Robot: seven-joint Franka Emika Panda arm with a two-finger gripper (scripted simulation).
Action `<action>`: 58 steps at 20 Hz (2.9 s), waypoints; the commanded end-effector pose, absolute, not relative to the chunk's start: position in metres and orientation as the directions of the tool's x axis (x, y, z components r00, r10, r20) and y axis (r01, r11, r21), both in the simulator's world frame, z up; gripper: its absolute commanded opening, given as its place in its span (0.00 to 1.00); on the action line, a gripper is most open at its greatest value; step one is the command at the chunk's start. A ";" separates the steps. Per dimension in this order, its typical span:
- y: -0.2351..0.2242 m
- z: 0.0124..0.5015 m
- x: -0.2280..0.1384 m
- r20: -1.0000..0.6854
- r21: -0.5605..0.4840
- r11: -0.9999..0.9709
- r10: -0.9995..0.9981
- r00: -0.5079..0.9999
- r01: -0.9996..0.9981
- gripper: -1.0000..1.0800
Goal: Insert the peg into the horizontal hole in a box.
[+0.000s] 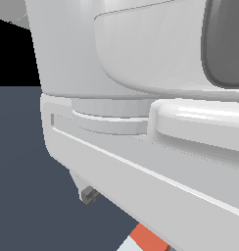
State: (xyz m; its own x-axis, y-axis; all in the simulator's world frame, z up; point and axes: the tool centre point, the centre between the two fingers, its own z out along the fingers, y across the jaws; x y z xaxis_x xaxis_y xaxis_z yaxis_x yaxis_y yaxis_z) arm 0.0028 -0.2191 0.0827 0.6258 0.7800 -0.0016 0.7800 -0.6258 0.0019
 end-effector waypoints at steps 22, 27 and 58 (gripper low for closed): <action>-0.251 0.018 -0.013 0.000 0.000 -0.706 0.708 0.706 0.708 0.96; -0.251 0.018 -0.012 0.000 0.000 -0.706 0.708 0.706 0.708 0.00; 0.021 0.070 0.024 -0.002 0.001 -0.258 0.966 0.258 0.966 0.00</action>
